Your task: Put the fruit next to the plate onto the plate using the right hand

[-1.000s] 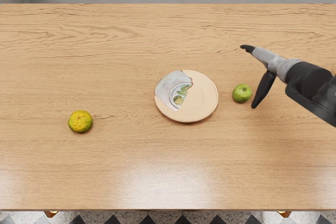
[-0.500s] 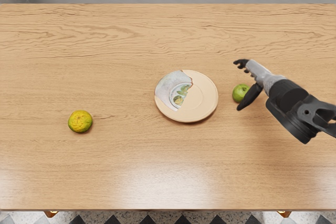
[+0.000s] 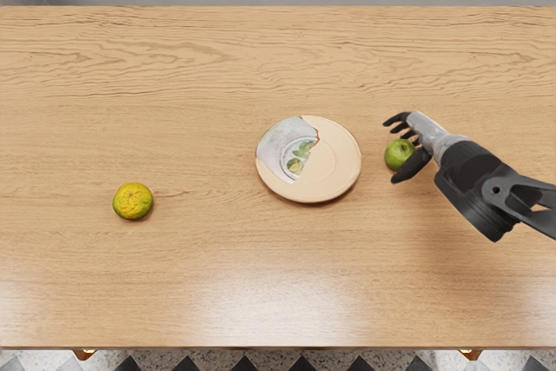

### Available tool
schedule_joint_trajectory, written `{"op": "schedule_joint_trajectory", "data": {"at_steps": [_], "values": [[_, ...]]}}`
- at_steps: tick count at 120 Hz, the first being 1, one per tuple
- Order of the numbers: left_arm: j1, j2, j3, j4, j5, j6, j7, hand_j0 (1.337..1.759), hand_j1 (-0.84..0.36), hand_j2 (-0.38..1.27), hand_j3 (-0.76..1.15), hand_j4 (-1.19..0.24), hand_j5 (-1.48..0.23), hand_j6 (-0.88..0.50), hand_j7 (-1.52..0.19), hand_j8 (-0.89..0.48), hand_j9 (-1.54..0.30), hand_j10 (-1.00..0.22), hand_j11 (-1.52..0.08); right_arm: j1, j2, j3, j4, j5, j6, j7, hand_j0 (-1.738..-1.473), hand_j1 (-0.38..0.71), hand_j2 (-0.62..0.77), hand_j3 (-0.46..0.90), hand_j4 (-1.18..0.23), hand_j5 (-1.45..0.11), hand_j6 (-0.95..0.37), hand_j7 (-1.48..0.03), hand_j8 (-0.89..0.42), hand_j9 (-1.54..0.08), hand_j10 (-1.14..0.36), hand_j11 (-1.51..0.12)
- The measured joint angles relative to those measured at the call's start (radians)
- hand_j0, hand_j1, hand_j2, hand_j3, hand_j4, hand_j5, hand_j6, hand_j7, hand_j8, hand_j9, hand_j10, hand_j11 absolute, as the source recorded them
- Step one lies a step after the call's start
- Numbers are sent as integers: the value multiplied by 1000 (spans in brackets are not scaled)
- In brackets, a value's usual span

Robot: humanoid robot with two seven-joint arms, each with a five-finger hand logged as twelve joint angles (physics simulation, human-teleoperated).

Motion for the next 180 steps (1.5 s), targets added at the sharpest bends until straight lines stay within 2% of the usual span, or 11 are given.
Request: {"op": "schedule_joint_trajectory", "data": {"at_steps": [40, 75, 99, 151, 180], "values": [[0, 0, 0, 0, 0, 0, 0, 1658, 349, 1, 0, -1, 0, -1, 0, -1, 0, -1, 0, 1, -6, 4, -1, 7, 25, 0, -1658, 199, -85, 0, -464, -594, -463, -597, -424, -598, -462, -598], [0, 0, 0, 0, 0, 0, 0, 1658, 349, 1, 0, -1, 0, -1, 0, -1, 0, -1, 0, -4, -7, 2, 0, 3, 32, 0, -1654, 277, -43, 0, -509, -672, -484, -665, -338, -690, -464, -694], [0, 0, 0, 0, 0, 0, 0, 1658, 349, 1, 0, -1, 0, -1, 0, -1, 0, -1, 0, 5, -7, 13, 7, 17, 52, 0, -1656, 265, 102, 0, -552, -727, -541, -721, -376, -738, -487, -739], [0, 0, 0, 0, 0, 0, 0, 1658, 349, 1, 0, -1, 0, -1, 0, -1, 0, -1, 0, 28, -4, 157, 65, 71, 223, -1, -1658, 269, 181, 0, -579, -784, -555, -768, -380, -783, -494, -769], [0, 0, 0, 0, 0, 0, 0, 1658, 349, 1, 0, -1, 0, -1, 0, -1, 0, -1, 0, 67, 57, 169, 77, 105, 252, -1, -1658, 283, 234, 1, -588, -796, -563, -780, -388, -788, -516, -779]]}}
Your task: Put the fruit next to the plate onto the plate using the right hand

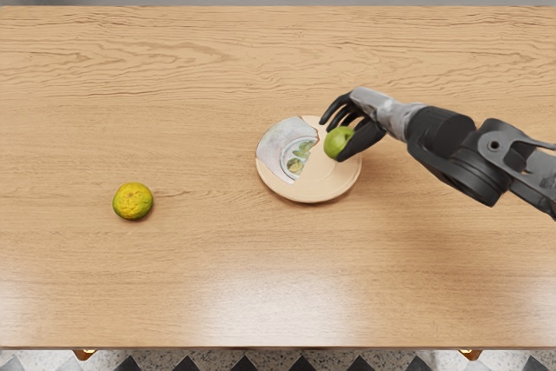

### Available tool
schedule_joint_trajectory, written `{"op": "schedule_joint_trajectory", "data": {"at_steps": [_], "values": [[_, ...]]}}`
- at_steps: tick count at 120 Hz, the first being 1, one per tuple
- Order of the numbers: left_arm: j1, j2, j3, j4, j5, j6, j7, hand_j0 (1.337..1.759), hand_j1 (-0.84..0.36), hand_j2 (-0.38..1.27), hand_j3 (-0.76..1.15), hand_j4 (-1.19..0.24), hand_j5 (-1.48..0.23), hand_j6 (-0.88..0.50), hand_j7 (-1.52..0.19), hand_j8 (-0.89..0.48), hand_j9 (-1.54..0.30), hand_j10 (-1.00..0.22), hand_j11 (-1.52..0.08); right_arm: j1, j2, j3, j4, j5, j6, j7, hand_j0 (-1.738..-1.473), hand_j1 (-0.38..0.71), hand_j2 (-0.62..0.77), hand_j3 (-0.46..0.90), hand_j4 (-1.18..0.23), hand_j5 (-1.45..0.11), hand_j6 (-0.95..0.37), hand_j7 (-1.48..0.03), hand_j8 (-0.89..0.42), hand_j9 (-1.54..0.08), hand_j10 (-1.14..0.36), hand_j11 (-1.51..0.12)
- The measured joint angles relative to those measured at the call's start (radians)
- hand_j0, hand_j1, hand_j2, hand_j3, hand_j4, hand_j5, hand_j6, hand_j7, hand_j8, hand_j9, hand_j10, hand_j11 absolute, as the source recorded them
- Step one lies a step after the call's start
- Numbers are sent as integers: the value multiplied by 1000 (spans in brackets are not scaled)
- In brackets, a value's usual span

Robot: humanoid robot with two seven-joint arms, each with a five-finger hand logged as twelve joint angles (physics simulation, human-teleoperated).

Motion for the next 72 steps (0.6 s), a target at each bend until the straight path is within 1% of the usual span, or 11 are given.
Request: {"op": "schedule_joint_trajectory", "data": {"at_steps": [14, 17, 23, 25, 31, 47, 54, 56, 62, 72], "values": [[0, 0, 0, 0, 0, 0, 0, 1658, 349, 1, 0, -1, 0, -1, 0, -1, 0, -1, 0, 6, 31, 0, 0, 5, 2, 0, -1658, 303, 284, 0, -588, -807, -562, -786, -387, -799, -513, -786], [0, 0, 0, 0, 0, 0, 0, 1658, 349, 1, 0, -1, 0, -1, 0, -1, 0, -1, 0, 5, 41, 0, 0, 4, 2, 0, -1658, 300, 264, 0, -591, -807, -562, -788, -389, -800, -512, -788], [0, 0, 0, 0, 0, 0, 0, 1658, 349, 1, 0, -1, 0, -1, 0, -1, 0, -1, 0, 2, 60, -1, -2, 5, 1, 0, -1658, 306, 294, 0, -593, -810, -561, -790, -384, -805, -511, -791], [0, 0, 0, 0, 0, 0, 0, 1658, 349, 1, 0, -1, 0, -1, 0, -1, 0, -1, 0, 1, 65, -2, -3, 5, 1, 0, -1658, 306, 281, 0, -592, -812, -562, -791, -383, -807, -511, -793], [0, 0, 0, 0, 0, 0, 0, 1658, 349, 1, 0, -1, 0, -1, 0, -1, 0, -1, 0, -6, 75, -6, -5, 5, 0, 0, -1658, 310, 300, 0, -593, -814, -558, -793, -380, -810, -508, -795], [0, 0, 0, 0, 0, 0, 0, 1658, 349, 1, 0, -1, 0, -1, 0, -1, 0, -1, 0, -26, 89, -10, -8, 5, -2, 0, -1658, 298, 255, 0, -595, -817, -556, -796, -376, -817, -504, -801], [0, 0, 0, 0, 0, 0, 0, 1658, 349, 1, 0, -1, 0, -1, 0, -1, 0, -1, 0, -30, 91, -11, -9, 5, -3, 0, -1658, 301, 283, 0, -592, -806, -557, -788, -380, -807, -507, -792], [0, 0, 0, 0, 0, 0, 0, 1658, 349, 1, 0, -1, 0, -1, 0, -1, 0, -1, 0, -31, 92, -11, -9, 5, -3, 0, -1658, 298, 253, 0, -588, -801, -559, -783, -383, -802, -509, -788], [0, 0, 0, 0, 0, 0, 0, 1658, 349, 1, 0, -1, 0, -1, 0, -1, 0, -1, 0, -34, 92, -12, -10, 4, -8, 0, -1658, 257, 198, 0, -546, -739, -524, -725, -379, -740, -485, -729], [0, 0, 0, 0, 0, 0, 0, 1658, 349, 1, 0, -1, 0, -1, 0, -1, 0, -1, 0, -36, 88, -6, -9, 3, -21, 1, -1658, 71, 130, 0, -378, -510, -363, -500, -266, -511, -337, -503]]}}
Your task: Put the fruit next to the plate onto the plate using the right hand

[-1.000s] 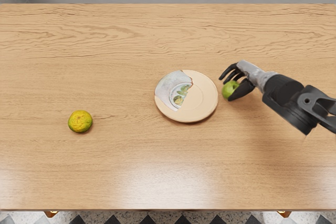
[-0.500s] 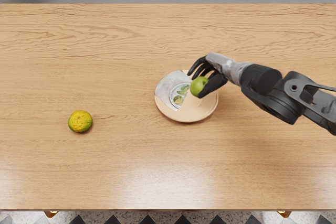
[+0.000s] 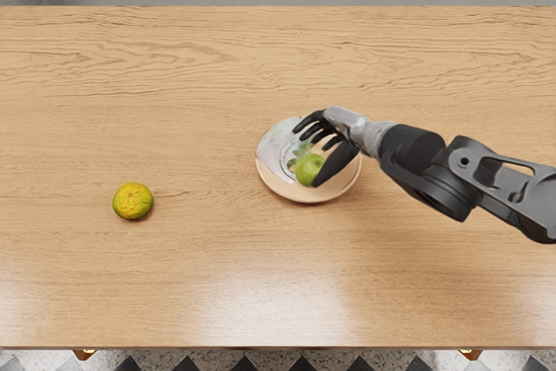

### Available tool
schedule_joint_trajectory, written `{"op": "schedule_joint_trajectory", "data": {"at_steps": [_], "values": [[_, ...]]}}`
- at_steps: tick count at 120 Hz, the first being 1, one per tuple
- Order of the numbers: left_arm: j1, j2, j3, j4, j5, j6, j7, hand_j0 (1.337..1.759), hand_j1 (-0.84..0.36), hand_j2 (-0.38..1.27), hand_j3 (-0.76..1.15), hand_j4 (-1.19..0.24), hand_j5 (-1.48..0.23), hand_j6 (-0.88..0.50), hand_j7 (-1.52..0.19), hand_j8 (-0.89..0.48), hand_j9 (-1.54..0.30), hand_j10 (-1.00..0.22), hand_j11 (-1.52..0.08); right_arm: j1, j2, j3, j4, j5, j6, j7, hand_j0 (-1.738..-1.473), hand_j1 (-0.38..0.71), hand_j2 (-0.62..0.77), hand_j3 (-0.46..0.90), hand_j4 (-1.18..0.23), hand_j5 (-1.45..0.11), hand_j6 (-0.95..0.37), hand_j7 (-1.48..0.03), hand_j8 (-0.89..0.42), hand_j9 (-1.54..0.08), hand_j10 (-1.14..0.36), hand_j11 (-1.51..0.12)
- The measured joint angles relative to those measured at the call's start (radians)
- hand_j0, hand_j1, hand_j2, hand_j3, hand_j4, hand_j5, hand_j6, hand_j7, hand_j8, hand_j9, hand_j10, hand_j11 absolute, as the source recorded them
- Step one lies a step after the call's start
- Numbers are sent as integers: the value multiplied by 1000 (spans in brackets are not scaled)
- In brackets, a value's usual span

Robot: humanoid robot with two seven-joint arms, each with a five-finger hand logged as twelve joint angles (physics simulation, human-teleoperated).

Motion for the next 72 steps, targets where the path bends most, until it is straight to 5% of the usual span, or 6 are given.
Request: {"op": "schedule_joint_trajectory", "data": {"at_steps": [28, 46, 72], "values": [[0, 0, 0, 0, 0, 0, 0, 1658, 349, 1, 0, -1, 0, -1, 0, -1, 0, -1, 0, -2, -171, 220, 6, 229, 325, 0, -1658, -216, 42, 0, -121, -163, -117, -160, -86, -163, -108, -160], [0, 0, 0, 0, 0, 0, 0, 1658, 349, 1, 0, -1, 0, -1, 0, -1, 0, -1, 0, -3, -358, 297, -7, 464, 581, 0, -1658, -286, 21, 0, -59, -78, -57, -77, -42, -78, -52, -77], [7, 0, 0, 2, 0, 0, 0, 1658, 349, 1, 0, -1, 0, -1, 0, -1, 0, -1, 0, -5, -420, 318, -94, 570, 752, 0, -1658, -328, 8, 0, -21, -27, -21, -26, -16, -27, -19, -27]]}}
